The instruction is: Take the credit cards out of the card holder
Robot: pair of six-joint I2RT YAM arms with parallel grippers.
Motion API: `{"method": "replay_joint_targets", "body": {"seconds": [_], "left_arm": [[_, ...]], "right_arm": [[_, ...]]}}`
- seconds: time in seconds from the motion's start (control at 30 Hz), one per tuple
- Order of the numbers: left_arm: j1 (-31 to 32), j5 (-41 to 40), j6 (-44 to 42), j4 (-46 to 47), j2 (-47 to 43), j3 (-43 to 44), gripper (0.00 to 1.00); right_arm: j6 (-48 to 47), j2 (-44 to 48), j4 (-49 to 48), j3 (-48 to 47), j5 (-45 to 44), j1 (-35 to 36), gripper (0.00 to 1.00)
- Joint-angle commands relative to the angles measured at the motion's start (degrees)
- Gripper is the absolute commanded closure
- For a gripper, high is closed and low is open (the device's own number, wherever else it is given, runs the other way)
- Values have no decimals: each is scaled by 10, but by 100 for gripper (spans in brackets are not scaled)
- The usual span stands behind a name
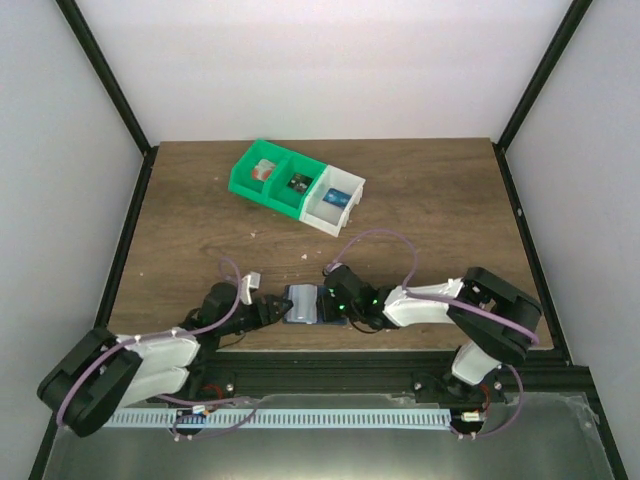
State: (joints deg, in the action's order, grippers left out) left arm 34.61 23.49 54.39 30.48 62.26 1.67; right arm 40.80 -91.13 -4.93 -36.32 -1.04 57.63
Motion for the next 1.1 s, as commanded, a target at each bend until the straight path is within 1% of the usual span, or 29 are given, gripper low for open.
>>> {"method": "replay_joint_targets", "body": {"seconds": [0.0, 0.07, 0.13, 0.23, 0.37, 0.47, 0.53, 0.63, 0.77, 0.97, 1.07], "left_arm": [[1, 13, -14, 74, 72, 11, 28], [0, 30, -5, 117, 117, 11, 31], [1, 48, 16, 194, 161, 4, 35], [1, 76, 38, 282, 226, 2, 38], [1, 114, 83, 424, 297, -10, 48], [0, 128, 105, 519, 333, -22, 49], [3, 136, 115, 557, 352, -23, 49], [7, 135, 131, 604, 375, -25, 50], [8, 131, 140, 640, 400, -26, 54], [8, 113, 124, 629, 405, -34, 56], [8, 100, 111, 598, 387, -37, 57]], "right_arm": [[4, -15, -10, 33, 50, -29, 86], [5, -10, -30, 51, 72, -46, 85], [2, -2, -42, 62, 80, -51, 85], [-1, 2, -44, 65, 86, -52, 85], [-5, -2, -42, 63, 93, -53, 86], [-5, -6, -46, 65, 97, -55, 86], [-6, -8, -49, 66, 105, -56, 85], [-5, -6, -55, 68, 116, -56, 85], [-4, 10, -47, 68, 115, -56, 80], [-16, 88, 18, 46, 82, -52, 64], [-28, 101, 64, 16, 63, -41, 57]]}}
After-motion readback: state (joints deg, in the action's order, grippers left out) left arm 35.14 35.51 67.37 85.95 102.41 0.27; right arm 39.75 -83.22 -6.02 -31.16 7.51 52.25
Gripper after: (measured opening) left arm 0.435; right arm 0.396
